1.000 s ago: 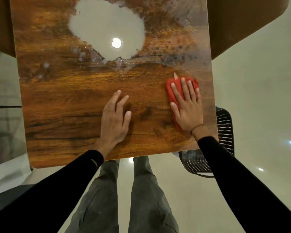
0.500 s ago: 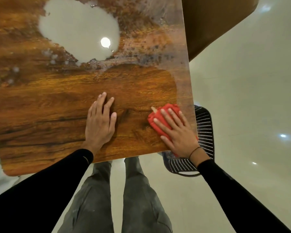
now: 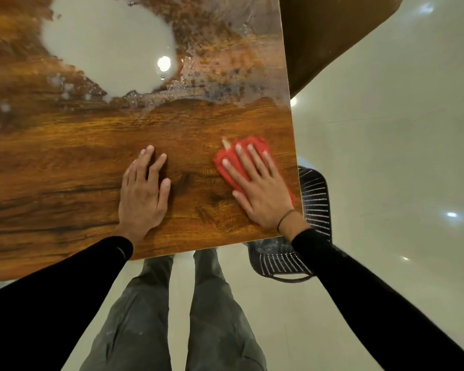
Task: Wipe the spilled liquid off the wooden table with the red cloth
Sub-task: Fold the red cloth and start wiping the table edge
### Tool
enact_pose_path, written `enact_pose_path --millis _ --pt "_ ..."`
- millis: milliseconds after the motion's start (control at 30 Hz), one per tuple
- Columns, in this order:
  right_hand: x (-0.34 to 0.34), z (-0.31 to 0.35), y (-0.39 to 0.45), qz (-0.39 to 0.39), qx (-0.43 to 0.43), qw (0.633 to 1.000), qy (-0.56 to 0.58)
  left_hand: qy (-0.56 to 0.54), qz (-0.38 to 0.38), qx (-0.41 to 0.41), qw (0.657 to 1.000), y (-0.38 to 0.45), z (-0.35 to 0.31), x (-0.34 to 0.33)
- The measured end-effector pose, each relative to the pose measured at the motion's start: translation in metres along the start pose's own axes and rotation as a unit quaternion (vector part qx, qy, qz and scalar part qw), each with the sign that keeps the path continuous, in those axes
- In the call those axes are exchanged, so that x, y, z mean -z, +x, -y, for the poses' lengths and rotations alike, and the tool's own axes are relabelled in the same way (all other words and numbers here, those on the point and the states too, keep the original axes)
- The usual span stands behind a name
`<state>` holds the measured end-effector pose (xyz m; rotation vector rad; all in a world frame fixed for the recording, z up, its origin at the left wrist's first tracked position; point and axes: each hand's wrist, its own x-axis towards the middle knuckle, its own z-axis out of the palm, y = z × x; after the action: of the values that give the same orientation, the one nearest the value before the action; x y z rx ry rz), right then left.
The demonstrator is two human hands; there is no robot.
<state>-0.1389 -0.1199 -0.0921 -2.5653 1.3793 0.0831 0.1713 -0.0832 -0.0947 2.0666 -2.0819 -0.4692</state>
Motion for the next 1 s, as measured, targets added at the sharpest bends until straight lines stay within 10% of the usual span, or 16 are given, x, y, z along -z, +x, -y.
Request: enact_pose_path --millis 433,1000 --pt "0.002 -0.028 0.013 -0.094 -0.221 0.969 0.056 0.007 -0.008 -0.011 1.0 -0.001 0.006 -0.004" --pt "-0.016 -0.019 -0.068 -0.05 -0.141 0.985 0.081 0.015 -0.002 -0.014 1.0 0.002 0.01 -0.008"
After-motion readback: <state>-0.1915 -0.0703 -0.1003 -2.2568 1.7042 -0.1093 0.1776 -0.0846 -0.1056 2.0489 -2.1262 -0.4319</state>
